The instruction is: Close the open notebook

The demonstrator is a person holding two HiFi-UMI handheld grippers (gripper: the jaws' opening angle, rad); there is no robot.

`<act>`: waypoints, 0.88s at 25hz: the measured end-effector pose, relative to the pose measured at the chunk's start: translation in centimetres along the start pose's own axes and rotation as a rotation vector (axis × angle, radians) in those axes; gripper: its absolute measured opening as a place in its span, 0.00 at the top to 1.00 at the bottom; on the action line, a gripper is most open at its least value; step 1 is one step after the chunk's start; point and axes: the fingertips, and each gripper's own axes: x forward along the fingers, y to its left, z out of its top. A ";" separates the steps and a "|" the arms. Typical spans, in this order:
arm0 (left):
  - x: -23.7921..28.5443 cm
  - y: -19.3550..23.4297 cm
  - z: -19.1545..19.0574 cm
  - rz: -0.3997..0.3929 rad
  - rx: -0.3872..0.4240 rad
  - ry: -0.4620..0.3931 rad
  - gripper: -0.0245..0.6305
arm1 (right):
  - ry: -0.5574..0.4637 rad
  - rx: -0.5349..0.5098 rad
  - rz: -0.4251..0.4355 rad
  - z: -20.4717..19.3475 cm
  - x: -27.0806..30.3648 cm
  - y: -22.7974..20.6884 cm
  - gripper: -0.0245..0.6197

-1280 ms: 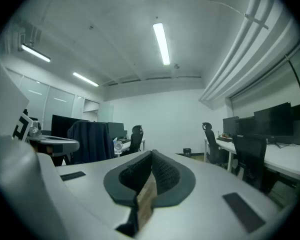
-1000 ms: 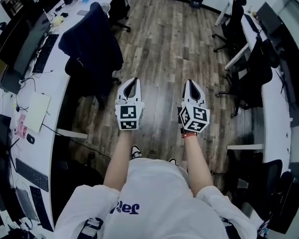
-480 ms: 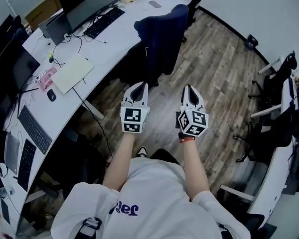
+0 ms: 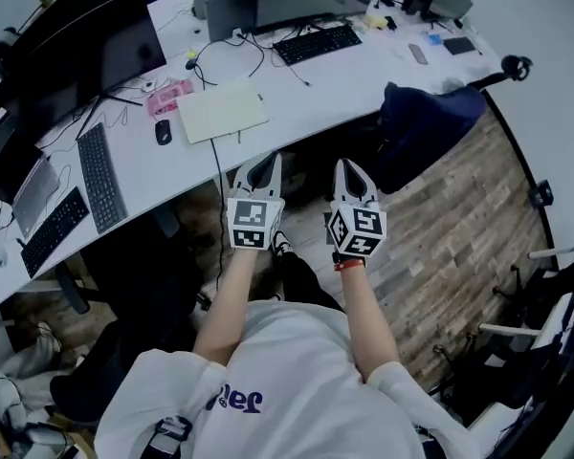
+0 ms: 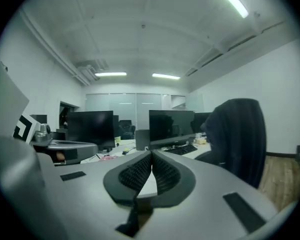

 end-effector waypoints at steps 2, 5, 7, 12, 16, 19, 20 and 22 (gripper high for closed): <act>1.1 3.1 0.6 0.068 -0.011 -0.009 0.93 | 0.005 -0.007 0.085 0.3 4.2 1.5 0.94; 2.6 7.5 1.4 0.163 -0.015 -0.006 0.93 | 0.014 -0.007 0.187 1.2 10.1 3.7 0.94; 3.2 10.0 2.0 0.227 -0.030 -0.011 0.93 | 0.015 -0.005 0.256 2.0 13.5 5.4 0.94; 4.9 15.1 1.9 0.394 -0.054 0.006 0.93 | 0.054 0.000 0.422 2.4 20.2 8.8 0.94; 6.2 17.2 0.3 0.479 -0.050 0.076 0.93 | 0.102 0.009 0.534 1.5 23.5 10.7 0.94; 6.6 18.7 -0.5 0.529 -0.079 0.084 0.93 | 0.167 0.052 0.620 0.0 25.6 12.1 0.94; 6.5 19.2 -0.8 0.545 -0.091 0.087 0.93 | 0.187 0.060 0.639 -0.7 26.1 12.5 0.94; 6.1 20.2 -1.7 0.568 -0.115 0.104 0.93 | 0.238 0.063 0.668 -2.3 26.9 13.6 0.94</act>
